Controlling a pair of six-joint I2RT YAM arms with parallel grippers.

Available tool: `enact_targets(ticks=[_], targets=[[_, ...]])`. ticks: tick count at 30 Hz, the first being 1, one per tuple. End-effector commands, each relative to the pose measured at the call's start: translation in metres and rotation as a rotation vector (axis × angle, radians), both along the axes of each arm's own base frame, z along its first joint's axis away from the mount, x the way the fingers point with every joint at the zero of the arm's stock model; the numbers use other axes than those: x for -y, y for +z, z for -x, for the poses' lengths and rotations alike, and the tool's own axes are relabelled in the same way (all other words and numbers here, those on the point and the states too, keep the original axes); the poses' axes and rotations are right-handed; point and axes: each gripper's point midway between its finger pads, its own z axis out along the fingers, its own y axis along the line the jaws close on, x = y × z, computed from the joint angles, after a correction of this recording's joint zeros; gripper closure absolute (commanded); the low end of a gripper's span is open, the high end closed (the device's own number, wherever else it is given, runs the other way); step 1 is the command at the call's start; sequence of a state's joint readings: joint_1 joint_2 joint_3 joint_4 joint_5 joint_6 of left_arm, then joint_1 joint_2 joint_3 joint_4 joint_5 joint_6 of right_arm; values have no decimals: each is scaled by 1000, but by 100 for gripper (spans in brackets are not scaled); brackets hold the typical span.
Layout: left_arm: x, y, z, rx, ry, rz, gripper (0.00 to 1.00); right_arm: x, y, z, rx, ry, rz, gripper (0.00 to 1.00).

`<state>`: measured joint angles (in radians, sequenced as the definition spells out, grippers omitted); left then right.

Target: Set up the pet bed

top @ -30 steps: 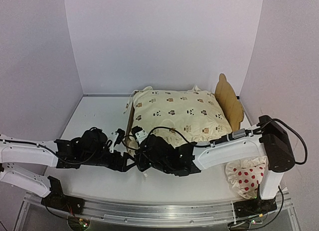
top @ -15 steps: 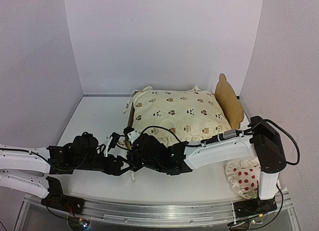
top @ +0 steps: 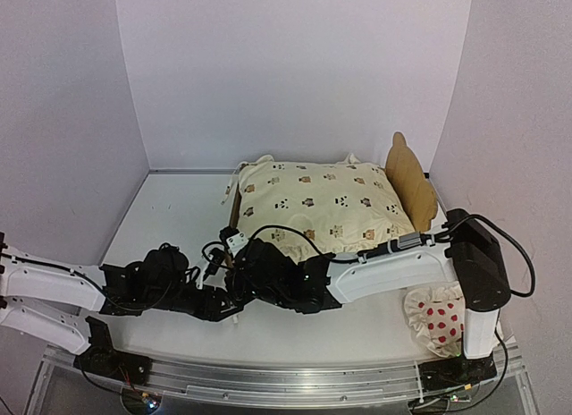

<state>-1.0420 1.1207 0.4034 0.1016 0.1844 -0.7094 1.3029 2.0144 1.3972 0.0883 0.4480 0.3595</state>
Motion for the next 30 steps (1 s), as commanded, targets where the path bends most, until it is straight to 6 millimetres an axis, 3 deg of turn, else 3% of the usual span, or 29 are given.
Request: enact_targets(ticks=[1,9,19,30], targets=[[7,-1,-3,4,1,14,59,-6,10,-5,17,-11,-23,100],[13,-7,-5,-2,-8,-12,100,6,8,-11,34,-55,-8,100],[3,-14,-11,21,25,-73,100,37,26,-25,90,-135,4,100],[-6,-30,-18,44,60,-139,100,58,63,-58,141,-168,-22,100]])
